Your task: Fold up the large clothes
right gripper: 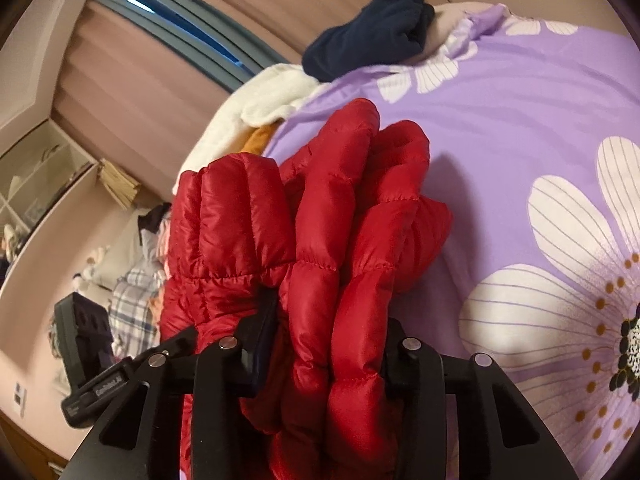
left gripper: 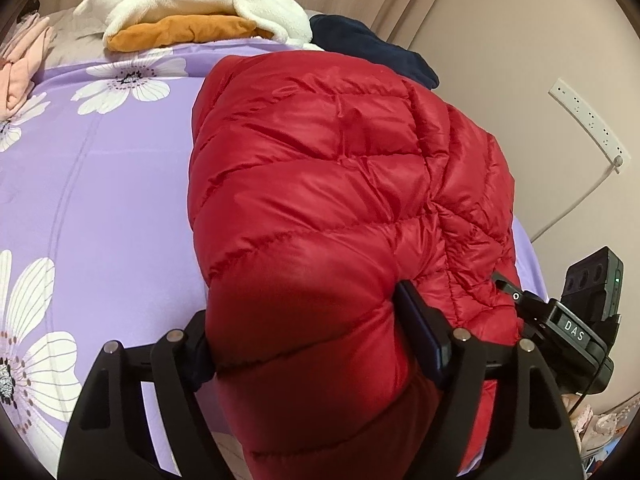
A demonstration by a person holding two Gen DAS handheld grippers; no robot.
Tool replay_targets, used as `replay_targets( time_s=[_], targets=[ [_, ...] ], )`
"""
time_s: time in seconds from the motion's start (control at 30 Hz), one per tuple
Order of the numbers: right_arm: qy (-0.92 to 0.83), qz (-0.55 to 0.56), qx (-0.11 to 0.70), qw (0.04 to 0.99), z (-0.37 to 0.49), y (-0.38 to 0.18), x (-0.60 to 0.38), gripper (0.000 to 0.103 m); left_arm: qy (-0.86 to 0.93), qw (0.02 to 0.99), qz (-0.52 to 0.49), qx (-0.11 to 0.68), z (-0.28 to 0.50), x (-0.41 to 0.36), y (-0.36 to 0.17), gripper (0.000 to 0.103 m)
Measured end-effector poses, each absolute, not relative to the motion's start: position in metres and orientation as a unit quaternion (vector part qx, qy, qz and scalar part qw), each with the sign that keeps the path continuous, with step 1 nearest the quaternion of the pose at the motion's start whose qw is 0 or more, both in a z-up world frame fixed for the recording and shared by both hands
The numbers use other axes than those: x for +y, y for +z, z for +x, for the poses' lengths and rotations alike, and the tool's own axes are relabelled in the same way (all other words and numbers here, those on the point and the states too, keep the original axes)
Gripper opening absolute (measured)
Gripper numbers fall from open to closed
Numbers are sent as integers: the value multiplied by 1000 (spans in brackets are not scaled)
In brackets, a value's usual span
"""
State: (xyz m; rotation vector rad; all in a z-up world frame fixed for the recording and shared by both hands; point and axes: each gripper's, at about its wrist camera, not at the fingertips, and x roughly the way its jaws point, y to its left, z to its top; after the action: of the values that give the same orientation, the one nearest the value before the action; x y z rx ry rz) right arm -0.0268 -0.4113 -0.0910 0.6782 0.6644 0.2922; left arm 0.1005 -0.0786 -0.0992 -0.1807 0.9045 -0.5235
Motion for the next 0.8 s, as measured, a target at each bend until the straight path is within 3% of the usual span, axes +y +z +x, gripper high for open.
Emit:
replay_targets(
  time_s=[0.8],
  targets=[
    [185,296,286,893,-29,-68,-402,41,-240,879,-98,401,72,-55,-74,78]
  ],
)
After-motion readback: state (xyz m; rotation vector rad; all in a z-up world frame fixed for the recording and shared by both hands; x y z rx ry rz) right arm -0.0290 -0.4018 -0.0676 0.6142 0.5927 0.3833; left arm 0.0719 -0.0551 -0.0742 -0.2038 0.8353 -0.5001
